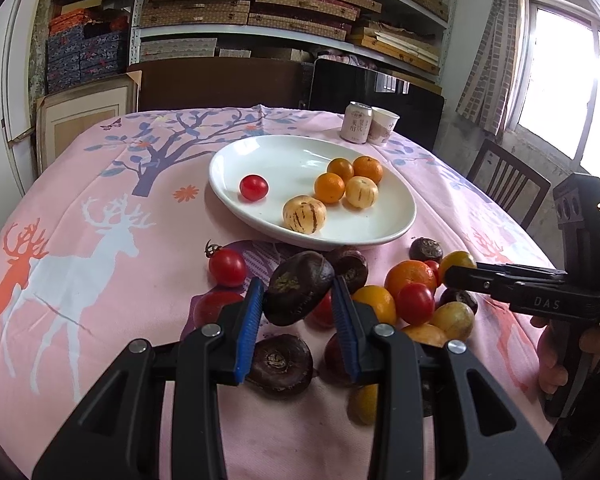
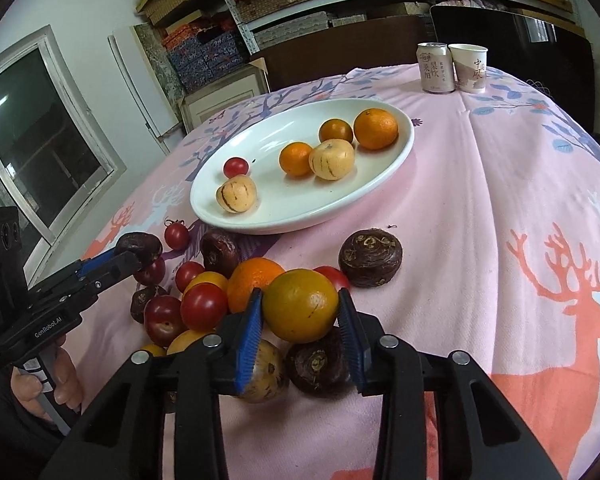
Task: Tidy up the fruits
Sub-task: 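Grasp a dark passion fruit with the left gripper while the right grasps a yellow fruit, then place the passion fruit and yellow fruit on the plate, opening both grippers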
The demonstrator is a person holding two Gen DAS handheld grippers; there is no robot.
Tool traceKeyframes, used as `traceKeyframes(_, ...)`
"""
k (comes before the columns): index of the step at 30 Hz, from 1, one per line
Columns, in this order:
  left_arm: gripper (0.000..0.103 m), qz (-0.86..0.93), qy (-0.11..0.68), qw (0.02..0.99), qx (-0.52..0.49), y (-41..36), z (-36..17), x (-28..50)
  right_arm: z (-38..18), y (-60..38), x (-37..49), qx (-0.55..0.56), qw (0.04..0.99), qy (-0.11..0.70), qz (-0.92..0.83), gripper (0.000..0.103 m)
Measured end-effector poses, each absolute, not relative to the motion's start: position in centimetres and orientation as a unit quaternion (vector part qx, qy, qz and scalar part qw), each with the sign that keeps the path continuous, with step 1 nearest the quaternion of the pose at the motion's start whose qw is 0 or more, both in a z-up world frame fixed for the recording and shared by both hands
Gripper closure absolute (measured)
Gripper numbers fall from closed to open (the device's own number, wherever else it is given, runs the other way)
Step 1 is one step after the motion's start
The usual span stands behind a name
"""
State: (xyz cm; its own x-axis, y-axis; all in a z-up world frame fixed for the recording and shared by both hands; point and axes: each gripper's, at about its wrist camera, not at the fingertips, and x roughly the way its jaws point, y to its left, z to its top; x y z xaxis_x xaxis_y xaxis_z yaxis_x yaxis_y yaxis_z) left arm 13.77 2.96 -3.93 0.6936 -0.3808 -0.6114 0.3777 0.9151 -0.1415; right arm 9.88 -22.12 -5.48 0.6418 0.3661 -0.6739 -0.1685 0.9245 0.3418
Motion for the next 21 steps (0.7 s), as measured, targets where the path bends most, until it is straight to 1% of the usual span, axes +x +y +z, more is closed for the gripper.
traceKeyframes(12, 0.069, -0.202, 0.312, 0.928, -0.023, 3.9, -3.1, 13.3, -2.6, -23.8, 8.2, 0.124, 0.918, 0.35, 0.143, 0.066)
traceKeyframes(17, 0.069, -0.199, 0.312, 0.928, -0.036, 4.4, -2.3, 13.3, -0.3, -24.9, 8.1, 0.119, 0.93, 0.322, 0.132, 0.066)
traceKeyframes(21, 0.069, -0.197, 0.312, 0.929, -0.027, 4.0, 0.0, 14.6, 2.7, -25.8, 9.3, 0.113, 0.94, 0.298, 0.122, 0.066)
